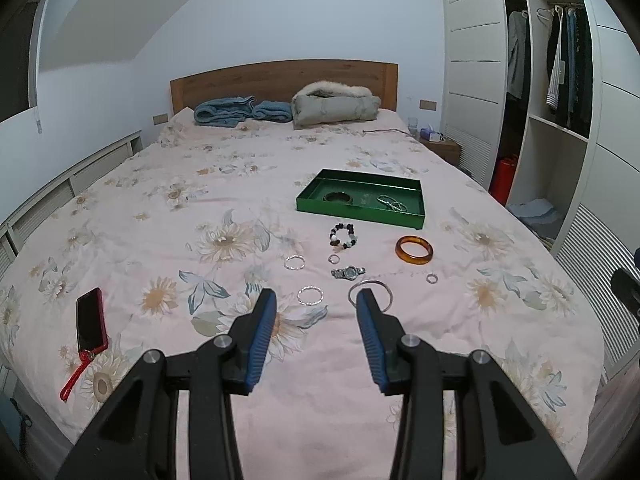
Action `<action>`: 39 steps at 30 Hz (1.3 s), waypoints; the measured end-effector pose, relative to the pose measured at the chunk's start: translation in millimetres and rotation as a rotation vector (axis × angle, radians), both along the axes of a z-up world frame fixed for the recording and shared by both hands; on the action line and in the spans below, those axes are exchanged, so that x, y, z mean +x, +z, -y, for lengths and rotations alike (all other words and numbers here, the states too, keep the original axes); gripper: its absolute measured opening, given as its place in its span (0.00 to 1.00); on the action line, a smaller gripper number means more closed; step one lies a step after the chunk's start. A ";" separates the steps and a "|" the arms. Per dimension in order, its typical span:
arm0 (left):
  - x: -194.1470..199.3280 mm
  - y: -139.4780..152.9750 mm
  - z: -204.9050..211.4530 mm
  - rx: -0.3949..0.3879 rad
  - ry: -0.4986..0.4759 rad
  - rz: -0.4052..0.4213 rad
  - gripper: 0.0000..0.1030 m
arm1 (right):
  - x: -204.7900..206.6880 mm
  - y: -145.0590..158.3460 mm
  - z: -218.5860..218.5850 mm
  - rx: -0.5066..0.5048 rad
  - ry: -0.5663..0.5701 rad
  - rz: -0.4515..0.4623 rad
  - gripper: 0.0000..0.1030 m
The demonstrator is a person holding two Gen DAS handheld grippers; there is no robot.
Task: Organize jewelry
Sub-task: 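Lift both tools away from the tray back over the bed, then grasp the twisted silver bangle with the left tool while the right tool grasps the plain silver bangle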
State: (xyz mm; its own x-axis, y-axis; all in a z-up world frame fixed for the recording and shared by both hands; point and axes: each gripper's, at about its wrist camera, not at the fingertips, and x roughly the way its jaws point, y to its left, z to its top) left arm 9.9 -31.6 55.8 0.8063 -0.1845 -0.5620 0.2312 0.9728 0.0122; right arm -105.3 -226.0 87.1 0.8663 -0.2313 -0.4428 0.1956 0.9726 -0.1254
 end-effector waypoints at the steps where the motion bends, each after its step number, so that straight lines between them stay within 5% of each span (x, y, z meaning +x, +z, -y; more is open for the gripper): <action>1: 0.8 -0.8 0.6 0.001 0.000 0.000 0.39 | 0.8 -0.2 0.5 0.001 0.000 -0.002 0.67; 10: 15.1 -13.7 4.2 0.018 -0.032 -0.051 0.39 | 14.8 -9.5 1.2 0.008 0.014 -0.034 0.67; 13: 23.2 -23.2 -2.1 0.011 -0.023 -0.075 0.46 | 22.8 -17.4 4.2 0.021 0.030 -0.052 0.67; 21: 53.3 -62.0 -29.9 0.010 0.004 -0.161 0.47 | 56.7 -56.4 23.3 0.133 0.108 -0.128 0.67; 32: 130.3 -122.5 -12.6 0.011 -0.074 -0.276 0.46 | 151.0 -129.6 20.0 0.323 0.295 -0.299 0.29; 39: 189.7 -151.6 -2.5 0.019 -0.075 -0.340 0.46 | 235.1 -169.6 3.6 0.363 0.369 -0.416 0.23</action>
State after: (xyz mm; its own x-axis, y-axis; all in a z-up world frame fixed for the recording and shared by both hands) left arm 199.7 -29.1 -95.9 0.5570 -0.2228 -0.8001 0.2957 0.9534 -0.0597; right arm 129.8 -229.6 -82.4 0.6002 0.2750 -0.7511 -0.1524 0.9611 0.2302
